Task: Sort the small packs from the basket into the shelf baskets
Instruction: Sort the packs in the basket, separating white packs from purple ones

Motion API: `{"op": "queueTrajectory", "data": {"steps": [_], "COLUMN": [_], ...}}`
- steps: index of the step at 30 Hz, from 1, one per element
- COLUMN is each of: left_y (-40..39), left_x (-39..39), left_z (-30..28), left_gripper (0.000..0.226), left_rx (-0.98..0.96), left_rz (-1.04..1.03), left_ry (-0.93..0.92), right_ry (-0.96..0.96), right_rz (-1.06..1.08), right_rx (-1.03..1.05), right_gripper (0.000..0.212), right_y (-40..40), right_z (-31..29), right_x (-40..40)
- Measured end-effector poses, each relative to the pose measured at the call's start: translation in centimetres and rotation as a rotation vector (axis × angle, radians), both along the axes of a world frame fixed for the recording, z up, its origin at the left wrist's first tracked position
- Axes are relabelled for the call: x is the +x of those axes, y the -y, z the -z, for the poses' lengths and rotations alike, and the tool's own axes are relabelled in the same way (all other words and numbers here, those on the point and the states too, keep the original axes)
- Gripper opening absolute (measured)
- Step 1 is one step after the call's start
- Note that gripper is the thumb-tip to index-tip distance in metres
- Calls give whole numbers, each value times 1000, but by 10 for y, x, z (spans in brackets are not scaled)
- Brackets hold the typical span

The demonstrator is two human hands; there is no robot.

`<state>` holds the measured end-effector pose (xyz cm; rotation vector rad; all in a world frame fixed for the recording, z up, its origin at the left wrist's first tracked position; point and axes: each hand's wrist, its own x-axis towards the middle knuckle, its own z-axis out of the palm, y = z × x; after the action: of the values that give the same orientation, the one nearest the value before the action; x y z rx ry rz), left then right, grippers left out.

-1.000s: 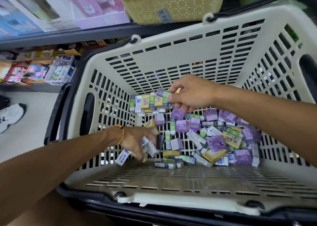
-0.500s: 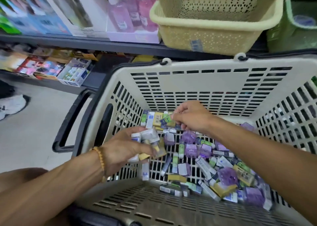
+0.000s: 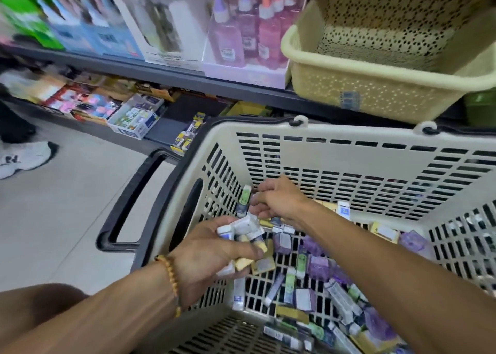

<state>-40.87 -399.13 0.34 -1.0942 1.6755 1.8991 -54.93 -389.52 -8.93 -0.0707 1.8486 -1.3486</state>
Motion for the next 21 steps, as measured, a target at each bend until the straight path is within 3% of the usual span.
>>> {"op": "queueTrajectory", "data": {"steps": [3,7,9,15,21], "left_y": [1,1,1,1,-1], "left_x": [-3,-7,-7,-9,-9], "left_z": [-1,-1,-2,-5,-5], "left_gripper": [59,45,44,44,34], "left_rx": [13,17,14,72,174], "left_rz": [-15,2,16,97,163], "left_ry": [-12,-39,-55,-63,-58], "right_ry": [-83,-100,-146,-353,-232], "right_rz": [-35,-296,-377,-319,-115], "right_rx": [-49,-125,-101,-220,-236], "right_gripper": [18,40,27,10,14], "right_y": [-20,-50,-53,-50,-55], "right_z": [-13,-46,-54,-53,-44], "right_x": [6,17,24,36,30]}}
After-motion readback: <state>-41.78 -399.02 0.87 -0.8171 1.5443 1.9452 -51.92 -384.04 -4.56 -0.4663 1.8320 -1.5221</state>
